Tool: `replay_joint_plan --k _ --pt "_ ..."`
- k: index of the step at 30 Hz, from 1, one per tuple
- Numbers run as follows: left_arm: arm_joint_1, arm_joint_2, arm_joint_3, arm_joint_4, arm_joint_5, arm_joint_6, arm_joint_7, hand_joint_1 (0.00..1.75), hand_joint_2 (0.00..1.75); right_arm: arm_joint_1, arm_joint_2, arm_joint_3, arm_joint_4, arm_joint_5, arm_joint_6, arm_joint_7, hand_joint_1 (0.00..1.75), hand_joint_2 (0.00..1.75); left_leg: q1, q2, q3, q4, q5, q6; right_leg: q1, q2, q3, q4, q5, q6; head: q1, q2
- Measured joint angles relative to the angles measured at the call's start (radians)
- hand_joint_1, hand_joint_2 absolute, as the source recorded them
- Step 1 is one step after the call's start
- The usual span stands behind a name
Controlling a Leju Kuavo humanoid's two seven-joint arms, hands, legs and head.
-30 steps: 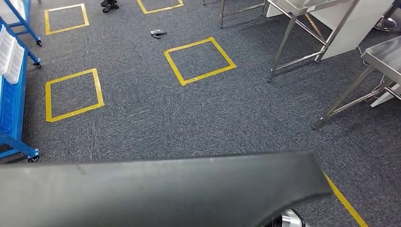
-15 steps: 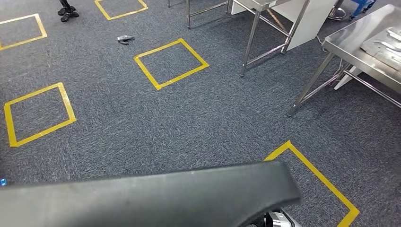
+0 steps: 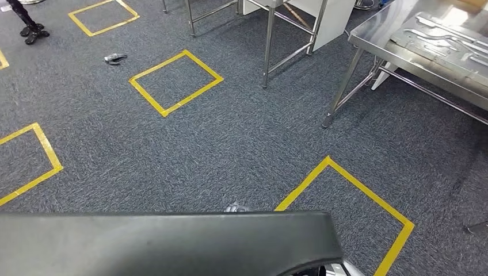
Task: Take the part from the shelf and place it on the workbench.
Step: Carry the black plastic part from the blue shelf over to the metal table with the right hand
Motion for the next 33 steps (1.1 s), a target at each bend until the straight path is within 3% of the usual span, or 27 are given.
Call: replay_joint_plan --k 2,4,5,6,8,10,12,13,14,16,18,20,21,22,23,25,27,29,31,33 --pt "0.0 0.0 0.0 0.0 -0.002 0.004 0.003 0.0 1.75 0.012 -0.001 0.006 -0.007 0.007 -0.009 0.0 1.75 1.75 0.003 -0.047 -0.031 0.078 -0.047 -0.006 -0.007 0.018 0.01 -0.013 0.006 -0.007 -0.001 0.0" --pt "0.004 0.0 0.002 0.0 0.0 0.01 0.006 0.0 1.75 0.021 -0.001 0.015 -0.009 0.011 -0.009 -0.001 1.75 1.75 0.005 -0.073 -0.095 0.205 -0.103 -0.011 -0.009 0.04 0.011 -0.013 0.006 -0.013 -0.002 0.0" --pt "0.005 -0.001 0.003 0.0 0.003 0.014 0.007 0.0 1.75 0.025 -0.001 0.019 -0.01 0.013 -0.006 -0.001 1.75 1.75 0.007 -0.075 -0.12 0.247 -0.111 -0.014 -0.009 0.053 0.011 -0.012 0.005 -0.012 -0.002 0.0" --pt "0.005 -0.002 0.005 0.001 0.007 0.018 0.007 0.0 1.75 0.028 -0.001 0.024 -0.01 0.013 -0.002 0.0 1.75 1.75 0.009 -0.076 -0.127 0.252 -0.098 -0.016 -0.01 0.066 0.011 -0.01 0.004 -0.011 -0.002 0.0" --pt "0.005 -0.004 0.012 0.001 0.017 0.023 0.005 0.0 1.75 0.029 0.005 0.033 -0.01 0.014 0.01 0.0 1.75 1.75 0.016 -0.087 -0.089 0.154 -0.027 -0.022 -0.014 0.092 0.011 0.0 -0.002 -0.004 -0.002 0.0" --pt "0.004 -0.007 0.021 0.001 0.026 0.027 0.003 0.0 1.75 0.029 0.015 0.04 -0.01 0.014 0.021 0.0 1.75 1.75 0.024 -0.124 -0.04 0.043 0.016 -0.022 -0.016 0.115 0.004 0.017 -0.01 0.009 -0.002 0.0" --pt "0.004 -0.009 0.029 0.002 0.033 0.033 0.002 0.0 1.75 0.028 0.022 0.044 -0.011 0.014 0.031 0.0 1.75 1.75 0.023 -0.142 -0.027 0.013 0.014 -0.011 -0.017 0.133 -0.006 0.027 -0.013 0.022 -0.002 0.0" --pt "0.003 -0.011 0.033 0.002 0.037 0.036 0.001 0.0 1.75 0.028 0.024 0.046 -0.011 0.013 0.036 0.001 1.75 1.75 0.021 -0.134 -0.027 0.012 0.016 -0.002 -0.018 0.141 -0.01 0.028 -0.012 0.027 -0.002 0.0" --pt "0.003 -0.013 0.037 0.002 0.04 0.04 0.001 0.0 1.75 0.027 0.026 0.047 -0.012 0.01 0.042 0.002 1.75 1.75 0.02 -0.124 -0.026 0.011 0.018 0.004 -0.019 0.141 -0.012 0.03 -0.012 0.031 -0.002 0.0" --pt "0.002 -0.02 0.045 0.002 0.051 0.048 0.001 0.0 1.75 0.021 0.033 0.049 -0.016 -0.005 0.06 0.013 1.75 1.75 0.021 -0.105 -0.025 0.007 0.02 0.017 -0.018 0.104 -0.031 0.069 -0.036 0.04 0.002 0.0" --pt "0.004 -0.026 0.057 0.002 0.063 0.057 -0.001 0.0 1.75 0.007 0.046 0.049 -0.019 -0.029 0.08 0.032 1.75 1.75 0.018 -0.083 -0.024 0.006 0.019 0.024 -0.018 0.053 -0.084 0.177 -0.091 0.048 0.006 0.0" --pt "0.007 -0.032 0.067 0.002 0.071 0.061 -0.007 0.0 1.75 -0.003 0.058 0.048 -0.019 -0.054 0.095 0.051 1.75 1.75 0.014 -0.058 -0.024 0.006 0.017 0.028 -0.02 0.038 -0.141 0.285 -0.127 0.051 0.006 0.0" --pt "0.007 -0.035 0.072 0.002 0.073 0.061 -0.013 0.0 1.75 -0.006 0.062 0.046 -0.019 -0.066 0.1 0.059 1.75 1.75 0.013 -0.047 -0.023 0.006 0.016 0.029 -0.02 0.036 -0.151 0.302 -0.122 0.051 0.006 0.0" --pt "0.007 -0.038 0.076 0.002 0.074 0.058 -0.018 0.0 1.75 -0.011 0.064 0.044 -0.019 -0.075 0.103 0.065 1.75 1.75 0.012 -0.037 -0.02 0.006 0.014 0.029 -0.02 0.035 -0.142 0.282 -0.1 0.048 0.006 0.0" --pt "0.007 -0.041 0.08 0.001 0.073 0.053 -0.023 0.0 1.75 -0.019 0.066 0.04 -0.019 -0.085 0.106 0.07 1.75 1.75 0.01 -0.027 -0.017 0.006 0.012 0.029 -0.018 0.029 -0.115 0.228 -0.066 0.043 0.007 0.0" --pt "0.008 -0.048 0.083 0.0 0.064 0.037 -0.032 0.0 1.75 -0.038 0.067 0.026 -0.016 -0.103 0.109 0.072 1.75 1.75 0.006 -0.008 -0.01 0.006 0.007 0.026 -0.006 -0.011 -0.048 0.095 -0.017 0.024 0.006 0.0" --pt "0.01 -0.052 0.084 -0.003 0.054 0.024 -0.036 0.0 1.75 -0.054 0.067 0.007 -0.009 -0.116 0.108 0.068 1.75 1.75 0.002 0.009 -0.006 0.004 0.003 0.019 0.008 -0.038 -0.018 0.03 -0.008 0.009 0.006 0.0" --pt "0.01 -0.054 0.084 -0.005 0.051 0.02 -0.036 0.0 1.75 -0.06 0.066 -0.008 -0.002 -0.12 0.106 0.064 1.75 1.75 0.001 0.027 0.0 -0.002 0.0 0.01 0.009 -0.021 -0.016 0.021 -0.006 0.002 0.006 0.0" --pt "0.009 -0.056 0.084 -0.008 0.047 0.019 -0.036 0.0 1.75 -0.064 0.066 -0.015 0.004 -0.121 0.106 0.061 1.75 1.75 0.002 0.003 0.001 0.01 -0.013 0.001 0.001 0.001 -0.006 0.003 0.003 -0.002 0.005 0.0" --pt "0.011 -0.056 0.084 -0.01 0.039 0.015 -0.035 0.0 1.75 -0.069 0.065 -0.019 0.01 -0.124 0.102 0.06 1.75 1.75 0.006 -0.05 -0.038 0.093 -0.059 -0.006 -0.006 0.022 0.002 -0.008 0.009 -0.006 0.003 0.0"
